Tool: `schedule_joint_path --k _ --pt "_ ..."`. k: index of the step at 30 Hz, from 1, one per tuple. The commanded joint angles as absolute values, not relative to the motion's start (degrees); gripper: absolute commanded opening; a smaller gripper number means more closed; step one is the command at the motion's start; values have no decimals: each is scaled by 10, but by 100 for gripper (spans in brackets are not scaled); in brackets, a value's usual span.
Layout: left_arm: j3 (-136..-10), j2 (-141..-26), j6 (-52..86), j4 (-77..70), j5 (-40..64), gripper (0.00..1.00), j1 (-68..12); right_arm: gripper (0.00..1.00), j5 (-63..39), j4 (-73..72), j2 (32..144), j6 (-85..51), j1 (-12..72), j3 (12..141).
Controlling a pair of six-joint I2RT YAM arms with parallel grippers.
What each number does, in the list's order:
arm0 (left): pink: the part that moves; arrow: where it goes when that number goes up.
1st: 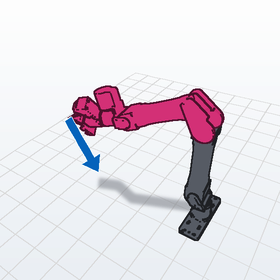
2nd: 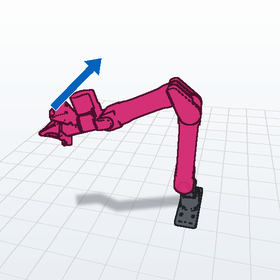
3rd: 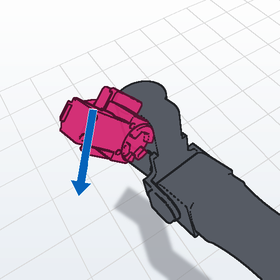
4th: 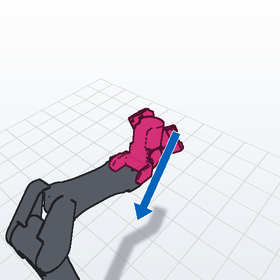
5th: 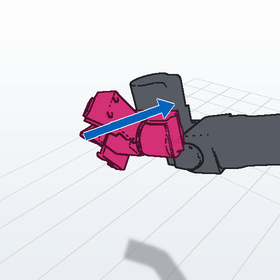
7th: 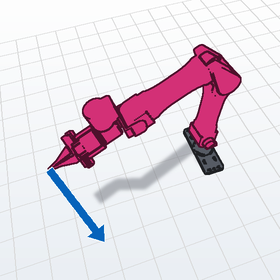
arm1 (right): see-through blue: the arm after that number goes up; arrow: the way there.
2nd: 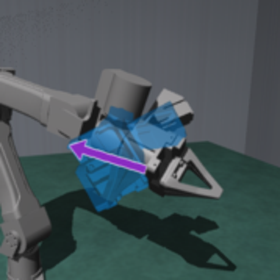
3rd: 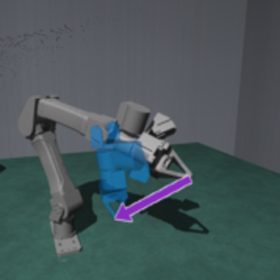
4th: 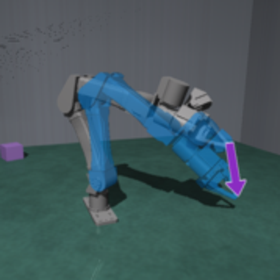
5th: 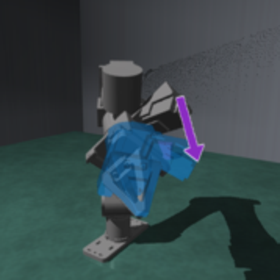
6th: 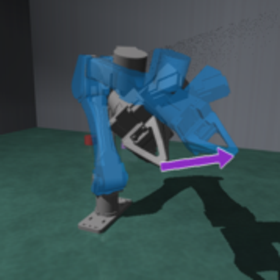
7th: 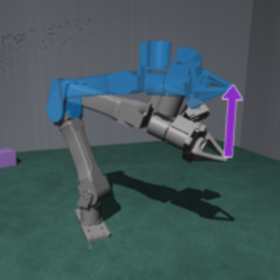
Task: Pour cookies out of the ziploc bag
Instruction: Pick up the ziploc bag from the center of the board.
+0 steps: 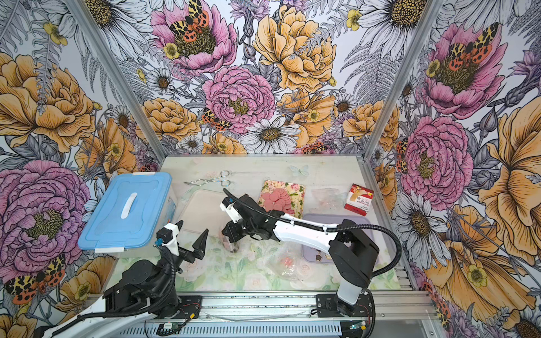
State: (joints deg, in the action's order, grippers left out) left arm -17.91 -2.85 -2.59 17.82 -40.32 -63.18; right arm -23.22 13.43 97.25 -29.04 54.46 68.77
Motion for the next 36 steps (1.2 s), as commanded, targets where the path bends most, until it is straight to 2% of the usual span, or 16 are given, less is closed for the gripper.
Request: schedule_joint_path --k 1,4,10,15,20,24,30,36 --pt "-168 -58 -76 95 -288 99 -632 0 -312 175 940 -266 523 693" --pt "-175 -116 -93 62 -247 99 -635 0 -338 227 913 -235 502 703" --pt "-235 -271 -149 7 -214 98 -658 0 -314 355 871 -154 464 708" --pt "-222 -318 -212 -20 -145 91 -652 0 -305 388 862 -127 457 707" --pt "-186 -326 -172 -39 -12 78 -573 0 -302 392 865 -126 457 709" --pt "-188 -388 -123 -56 98 76 -498 0 -298 395 862 -126 457 708" --pt "-232 -491 -147 -31 93 73 -524 0 -265 402 889 -125 457 712" --pt "-226 -438 -149 -17 95 73 -524 0 -258 409 930 -124 458 724"
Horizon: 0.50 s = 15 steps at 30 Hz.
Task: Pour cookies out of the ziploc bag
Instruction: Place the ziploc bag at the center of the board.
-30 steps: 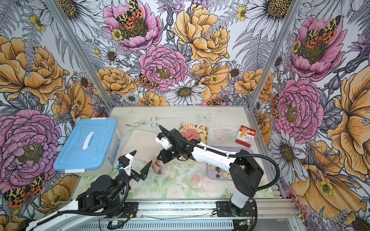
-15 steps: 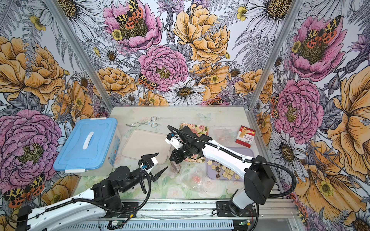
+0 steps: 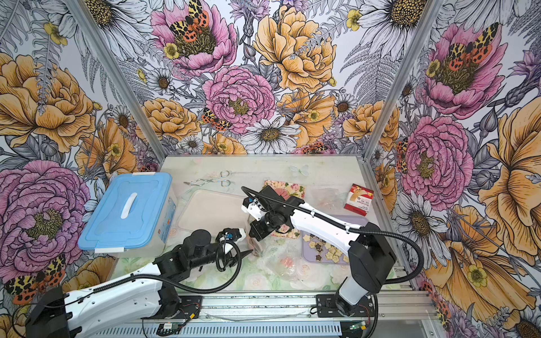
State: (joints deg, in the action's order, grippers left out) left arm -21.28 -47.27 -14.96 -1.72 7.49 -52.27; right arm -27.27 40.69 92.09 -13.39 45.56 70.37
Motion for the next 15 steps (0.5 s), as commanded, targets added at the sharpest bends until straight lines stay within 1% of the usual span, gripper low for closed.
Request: schedule_joint_path --k 1,6,10,15 --pt "-224 -429 -149 -16 93 73 -524 0 -253 410 933 -123 459 724" --pt "-220 -413 -147 -15 89 74 -524 0 -219 420 966 -123 457 734" --pt "-233 -463 -151 -15 93 74 -523 0 -222 426 980 -120 458 741" --pt "-244 -521 -154 -22 103 72 -521 0 -218 425 959 -118 459 737"
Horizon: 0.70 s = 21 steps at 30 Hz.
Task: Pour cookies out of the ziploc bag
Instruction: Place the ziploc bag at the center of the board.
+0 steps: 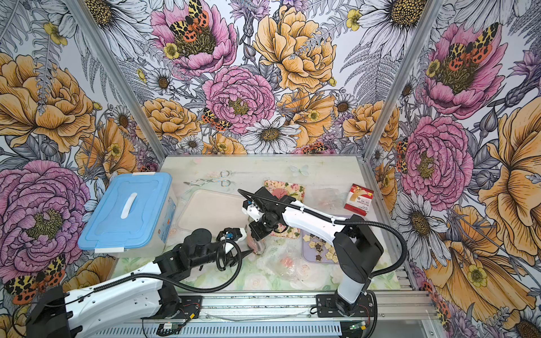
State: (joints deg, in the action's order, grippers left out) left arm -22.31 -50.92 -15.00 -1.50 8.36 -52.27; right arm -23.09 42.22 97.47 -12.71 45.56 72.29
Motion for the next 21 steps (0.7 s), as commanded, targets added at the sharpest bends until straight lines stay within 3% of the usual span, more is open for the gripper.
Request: schedule_joint_path --k 1,10,21 --pt "-244 -525 -154 -23 103 72 -519 0 -218 425 955 -118 459 736" --pt "-226 -548 -131 -72 134 72 -460 0 -221 425 929 -119 464 732" --pt "-250 -642 -138 -94 148 69 -459 0 -225 425 933 -117 466 734"
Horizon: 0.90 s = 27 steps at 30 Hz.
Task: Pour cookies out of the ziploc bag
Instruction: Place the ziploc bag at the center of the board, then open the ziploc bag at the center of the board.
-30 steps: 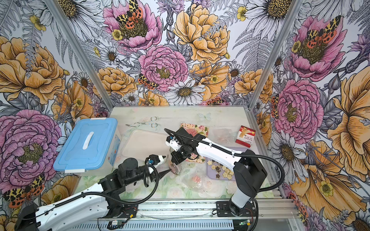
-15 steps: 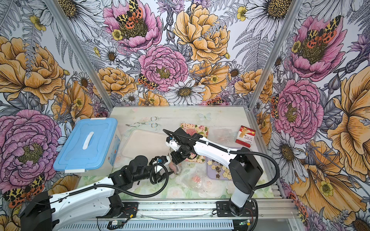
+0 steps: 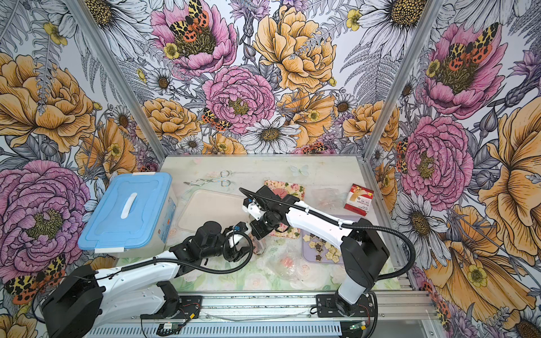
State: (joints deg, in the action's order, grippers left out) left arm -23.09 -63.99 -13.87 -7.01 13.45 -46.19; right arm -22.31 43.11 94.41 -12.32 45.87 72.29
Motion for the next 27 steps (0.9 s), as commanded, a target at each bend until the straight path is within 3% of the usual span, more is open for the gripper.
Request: schedule_joint_path --k 1,27 --pt "-246 -640 -136 -101 140 69 -459 0 -226 425 933 -116 467 734" --pt "-265 -737 -142 -168 127 79 -443 0 -249 422 943 -119 469 737"
